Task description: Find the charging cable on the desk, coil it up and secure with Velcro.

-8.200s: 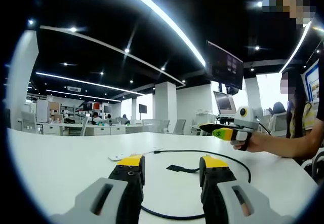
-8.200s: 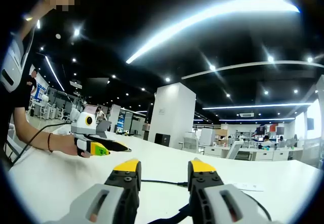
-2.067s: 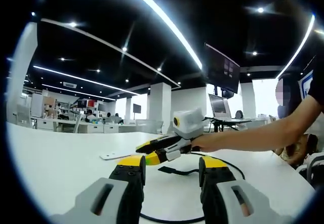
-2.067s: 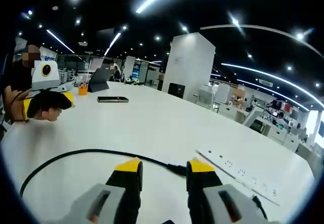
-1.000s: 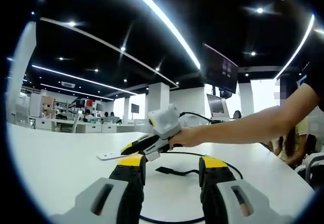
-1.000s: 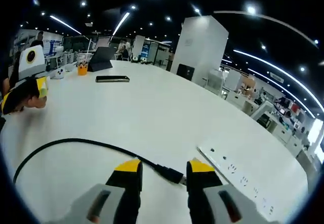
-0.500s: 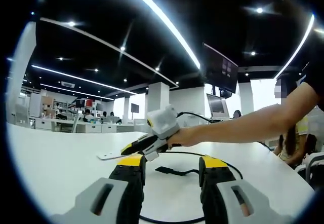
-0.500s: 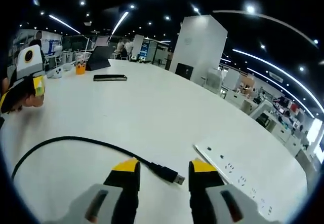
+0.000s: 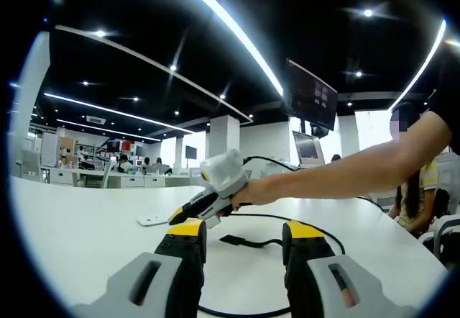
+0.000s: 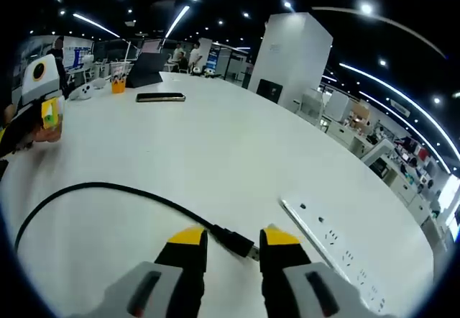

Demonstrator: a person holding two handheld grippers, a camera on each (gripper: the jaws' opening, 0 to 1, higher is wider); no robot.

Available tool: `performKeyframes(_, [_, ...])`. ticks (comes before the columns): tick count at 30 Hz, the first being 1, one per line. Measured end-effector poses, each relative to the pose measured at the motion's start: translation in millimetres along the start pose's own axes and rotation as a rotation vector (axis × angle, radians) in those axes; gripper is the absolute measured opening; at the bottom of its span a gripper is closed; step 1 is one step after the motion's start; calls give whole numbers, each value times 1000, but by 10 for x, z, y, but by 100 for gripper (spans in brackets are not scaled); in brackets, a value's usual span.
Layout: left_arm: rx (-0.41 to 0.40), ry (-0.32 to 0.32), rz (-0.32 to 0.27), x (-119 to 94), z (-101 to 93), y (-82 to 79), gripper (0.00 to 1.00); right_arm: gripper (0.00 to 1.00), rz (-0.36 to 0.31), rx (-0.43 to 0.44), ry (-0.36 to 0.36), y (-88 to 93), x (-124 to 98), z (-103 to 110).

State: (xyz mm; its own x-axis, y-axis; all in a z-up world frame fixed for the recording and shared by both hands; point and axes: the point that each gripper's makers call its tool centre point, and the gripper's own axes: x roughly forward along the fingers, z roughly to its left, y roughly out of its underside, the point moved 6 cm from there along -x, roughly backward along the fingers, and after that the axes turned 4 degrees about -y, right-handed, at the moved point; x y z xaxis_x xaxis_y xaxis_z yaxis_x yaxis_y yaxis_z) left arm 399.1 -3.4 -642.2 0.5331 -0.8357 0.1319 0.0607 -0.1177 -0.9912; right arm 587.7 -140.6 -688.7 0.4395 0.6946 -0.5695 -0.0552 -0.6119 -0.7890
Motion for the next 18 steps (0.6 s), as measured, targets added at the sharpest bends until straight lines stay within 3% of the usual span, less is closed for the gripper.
performKeyframes(9, [-2, 1, 0, -3, -40, 0, 42, 32, 37, -8, -40, 30, 53, 47])
performKeyframes(18, [1, 0, 4, 0, -50, 10, 42, 24, 45, 10, -49, 58, 2, 40])
